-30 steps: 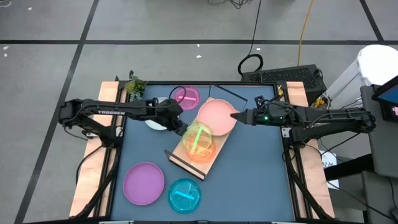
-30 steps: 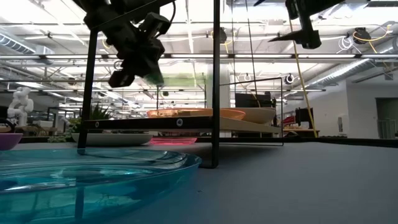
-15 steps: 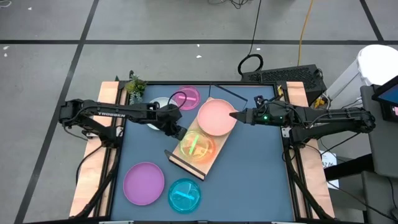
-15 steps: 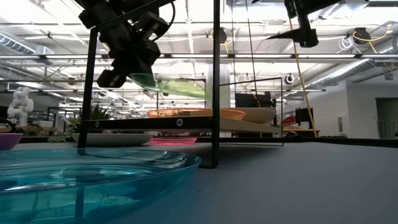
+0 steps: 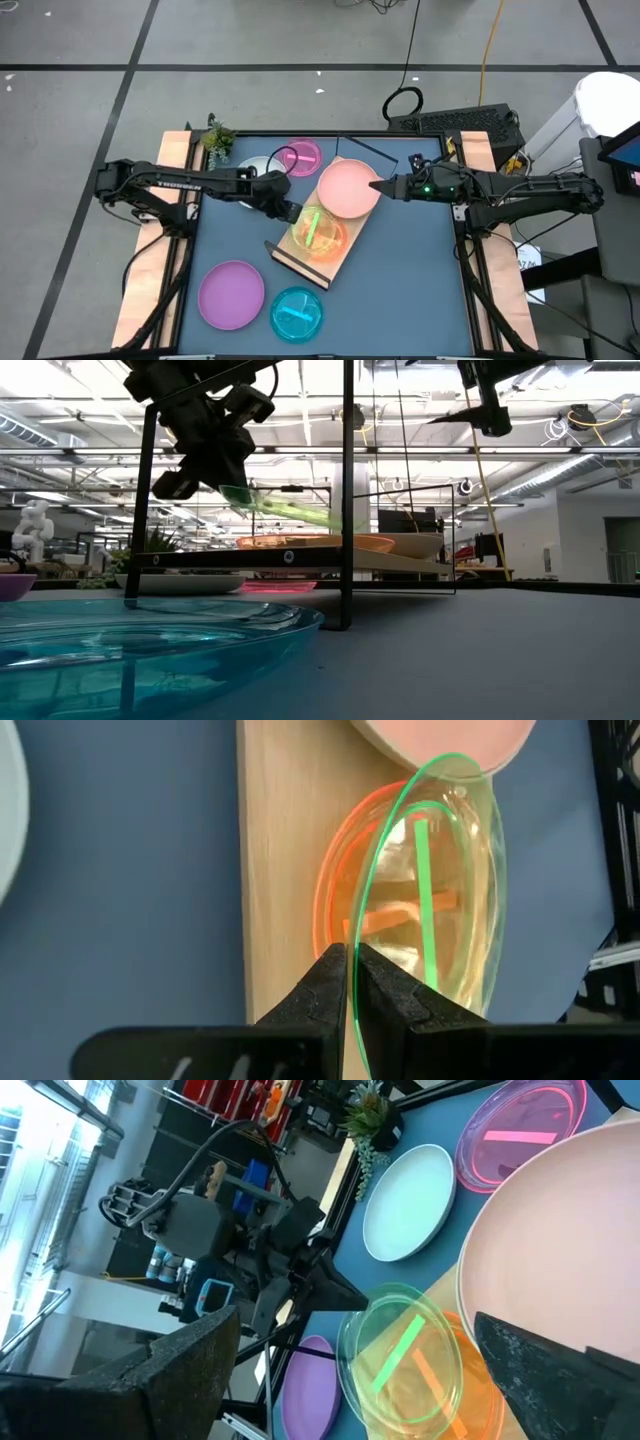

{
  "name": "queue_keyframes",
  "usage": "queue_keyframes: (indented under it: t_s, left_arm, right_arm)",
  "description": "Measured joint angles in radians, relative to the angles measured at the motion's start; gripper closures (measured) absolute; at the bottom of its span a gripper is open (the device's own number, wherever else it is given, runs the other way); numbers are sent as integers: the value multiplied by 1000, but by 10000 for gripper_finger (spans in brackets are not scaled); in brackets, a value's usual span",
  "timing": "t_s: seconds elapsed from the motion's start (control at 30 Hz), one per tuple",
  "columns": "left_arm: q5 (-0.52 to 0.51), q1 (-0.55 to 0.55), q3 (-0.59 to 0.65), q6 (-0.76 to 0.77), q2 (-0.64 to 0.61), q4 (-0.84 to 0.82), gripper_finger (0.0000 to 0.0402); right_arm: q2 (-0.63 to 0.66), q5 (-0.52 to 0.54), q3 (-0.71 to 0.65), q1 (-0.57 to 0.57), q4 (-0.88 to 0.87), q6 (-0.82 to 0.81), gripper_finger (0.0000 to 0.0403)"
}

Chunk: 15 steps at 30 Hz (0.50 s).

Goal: Place and stack plates onto a shelf
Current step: Stack the green plate on top of the orange plate on the shelf

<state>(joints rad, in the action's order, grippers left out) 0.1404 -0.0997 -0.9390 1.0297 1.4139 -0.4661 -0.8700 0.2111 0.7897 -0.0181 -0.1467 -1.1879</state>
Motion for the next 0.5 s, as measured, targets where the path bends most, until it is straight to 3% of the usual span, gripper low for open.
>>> queue_keyframes:
  t_s: [0.5]
  left_arm:
    - [-5,65,0,187,0,12,378]
  right_arm:
    - [0,-2,0,0,0,32,23]
